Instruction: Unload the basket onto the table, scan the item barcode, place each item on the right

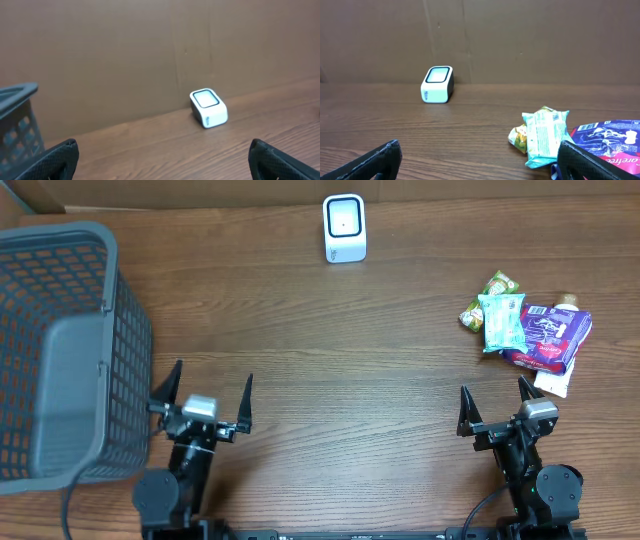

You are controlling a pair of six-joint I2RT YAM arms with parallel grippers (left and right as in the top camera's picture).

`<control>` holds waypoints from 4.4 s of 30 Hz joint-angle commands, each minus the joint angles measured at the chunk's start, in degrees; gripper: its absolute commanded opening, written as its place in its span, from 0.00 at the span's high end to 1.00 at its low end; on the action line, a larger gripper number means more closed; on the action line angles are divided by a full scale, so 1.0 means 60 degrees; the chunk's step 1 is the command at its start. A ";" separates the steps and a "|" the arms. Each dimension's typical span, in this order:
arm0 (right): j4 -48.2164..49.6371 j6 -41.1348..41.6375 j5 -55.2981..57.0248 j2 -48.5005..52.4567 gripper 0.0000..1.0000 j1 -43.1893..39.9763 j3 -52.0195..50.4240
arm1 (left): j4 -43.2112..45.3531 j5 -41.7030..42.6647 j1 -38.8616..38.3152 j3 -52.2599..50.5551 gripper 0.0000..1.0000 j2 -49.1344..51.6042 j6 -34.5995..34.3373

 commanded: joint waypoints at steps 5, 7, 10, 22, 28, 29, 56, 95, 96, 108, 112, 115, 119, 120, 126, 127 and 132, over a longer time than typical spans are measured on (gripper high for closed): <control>0.0036 -0.0033 -0.0007 -0.0095 0.00 0.0047 -0.0102 | 0.0168 -0.1075 -0.0018 -0.1818 0.00 -0.1625 0.0069; 0.0036 -0.0033 -0.0007 -0.0095 0.00 0.0047 -0.0102 | -0.0452 -0.1249 -0.0018 -0.1858 0.00 -0.1880 0.0069; 0.0036 -0.0033 -0.0007 -0.0095 0.00 0.0047 -0.0102 | -0.1333 -0.1271 0.0000 -0.1858 0.00 -0.2033 0.0069; 0.0036 -0.0033 -0.0007 -0.0095 0.00 0.0047 -0.0102 | -0.1687 -0.1384 0.0000 -0.1858 0.00 -0.2004 -0.0361; 0.0036 -0.0033 -0.0007 -0.0095 0.00 0.0047 -0.0102 | -0.1687 -0.1384 0.0000 -0.1858 0.01 -0.2004 -0.0361; 0.0036 -0.0033 -0.0007 -0.0095 0.00 0.0047 -0.0102 | -0.1683 -0.1384 0.0000 -0.1858 0.00 -0.2004 -0.0361; 0.0036 -0.0033 -0.0007 -0.0095 0.00 0.0047 -0.0102 | -0.1687 -0.1381 0.0000 -0.1858 0.00 -0.2004 -0.0361; 0.0036 -0.0033 -0.0007 -0.0095 0.00 0.0047 -0.0102 | -0.1687 -0.1384 0.0000 -0.1858 0.00 -0.2004 -0.0361; 0.0036 -0.0033 -0.0007 -0.0095 0.00 0.0047 -0.0102 | -0.1687 -0.1384 0.0000 -0.1858 0.00 -0.2004 -0.0361; 0.0036 -0.0033 -0.0007 -0.0095 0.00 0.0047 -0.0102 | -0.1687 -0.1384 0.0000 -0.1858 0.00 -0.2004 -0.0361; 0.0036 -0.0033 -0.0007 -0.0095 0.00 0.0047 -0.0102 | -0.1687 -0.1384 0.0000 -0.1858 0.00 -0.2004 -0.0361; 0.0036 -0.0033 -0.0007 -0.0095 0.00 0.0047 -0.0102 | -0.1687 -0.1384 0.0000 -0.1858 0.00 -0.2004 -0.0361; 0.0036 -0.0033 -0.0007 -0.0095 0.00 0.0047 -0.0102 | -0.1687 -0.1381 0.0000 -0.1858 0.00 -0.2004 -0.0361; 0.0036 -0.0033 -0.0007 -0.0095 0.00 0.0047 -0.0102 | -0.1687 -0.1384 0.0000 -0.1858 0.00 -0.2004 -0.0361; 0.0036 -0.0033 -0.0007 -0.0095 0.00 0.0047 -0.0102 | -0.1687 -0.1381 0.0000 -0.1858 0.00 -0.2004 -0.0361; 0.0036 -0.0033 -0.0007 -0.0095 0.00 0.0047 -0.0102 | -0.1687 -0.1384 0.0000 -0.1858 0.00 -0.2004 -0.0361; 0.0036 -0.0033 -0.0007 -0.0095 0.00 0.0047 -0.0102 | -0.1687 -0.1384 0.0000 -0.1858 0.01 -0.2004 -0.0361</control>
